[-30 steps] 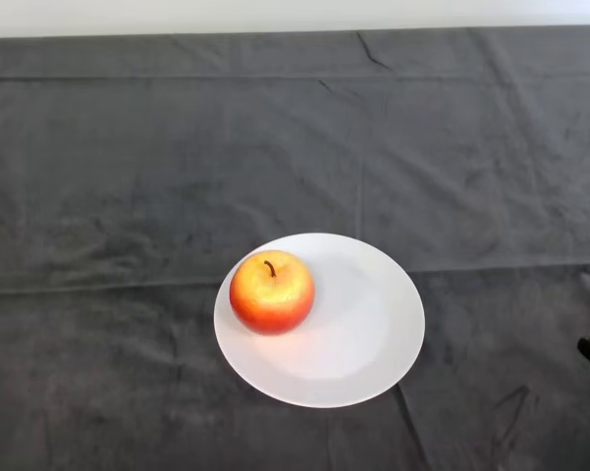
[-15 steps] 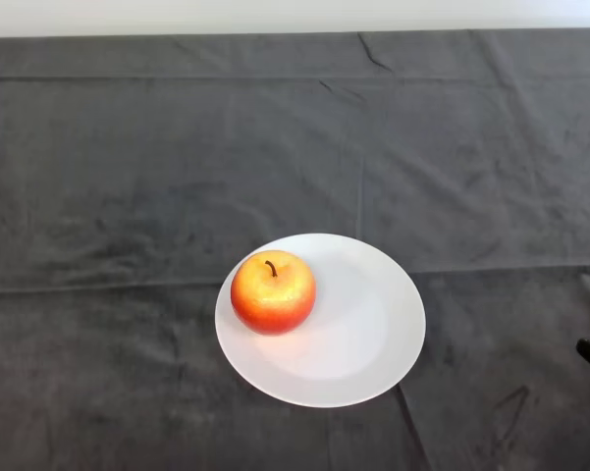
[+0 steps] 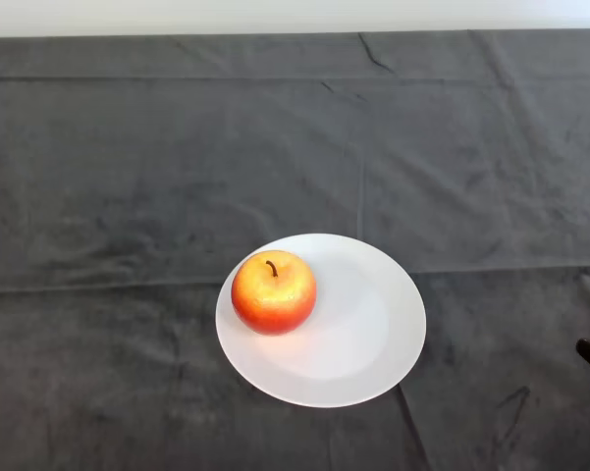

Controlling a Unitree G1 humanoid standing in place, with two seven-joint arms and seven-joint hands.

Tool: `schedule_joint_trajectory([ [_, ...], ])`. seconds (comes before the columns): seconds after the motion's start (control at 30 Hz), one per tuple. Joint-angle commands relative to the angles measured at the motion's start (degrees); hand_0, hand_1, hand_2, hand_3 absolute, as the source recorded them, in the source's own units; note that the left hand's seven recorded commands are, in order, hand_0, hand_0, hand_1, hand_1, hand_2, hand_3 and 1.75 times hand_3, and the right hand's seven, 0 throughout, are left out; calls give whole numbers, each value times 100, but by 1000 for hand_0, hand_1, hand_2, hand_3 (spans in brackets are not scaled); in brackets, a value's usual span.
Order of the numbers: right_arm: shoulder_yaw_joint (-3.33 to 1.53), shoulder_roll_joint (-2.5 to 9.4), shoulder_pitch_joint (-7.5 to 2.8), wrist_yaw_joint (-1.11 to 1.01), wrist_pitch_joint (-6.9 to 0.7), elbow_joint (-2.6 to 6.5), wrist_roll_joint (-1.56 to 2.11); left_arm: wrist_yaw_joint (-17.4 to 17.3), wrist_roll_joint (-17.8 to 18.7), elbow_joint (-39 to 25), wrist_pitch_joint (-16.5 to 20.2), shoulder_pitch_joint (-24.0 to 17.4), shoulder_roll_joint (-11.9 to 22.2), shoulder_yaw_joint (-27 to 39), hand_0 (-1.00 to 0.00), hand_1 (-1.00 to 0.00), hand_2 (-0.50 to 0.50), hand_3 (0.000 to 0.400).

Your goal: Move the apple to the plate

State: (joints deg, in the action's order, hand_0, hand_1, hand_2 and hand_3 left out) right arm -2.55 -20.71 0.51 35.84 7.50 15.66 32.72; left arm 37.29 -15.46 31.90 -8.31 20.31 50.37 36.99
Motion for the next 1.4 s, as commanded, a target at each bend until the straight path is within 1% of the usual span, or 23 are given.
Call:
schedule_joint_trajectory([
  [0.03, -91, 93, -161, -15, -70, 158, 193, 42, -91, 68, -90, 108, 315, -72, 0, 0, 0, 0],
  [0.5, -97, 89, -161, -12, -65, 159, 198, 43, -58, 171, -143, 95, 348, -186, 0, 0, 0, 0],
  [1.4, -102, 86, -160, -9, -62, 160, 202, 72, -14, 205, -135, 73, 391, -328, 0, 0, 0, 0],
])
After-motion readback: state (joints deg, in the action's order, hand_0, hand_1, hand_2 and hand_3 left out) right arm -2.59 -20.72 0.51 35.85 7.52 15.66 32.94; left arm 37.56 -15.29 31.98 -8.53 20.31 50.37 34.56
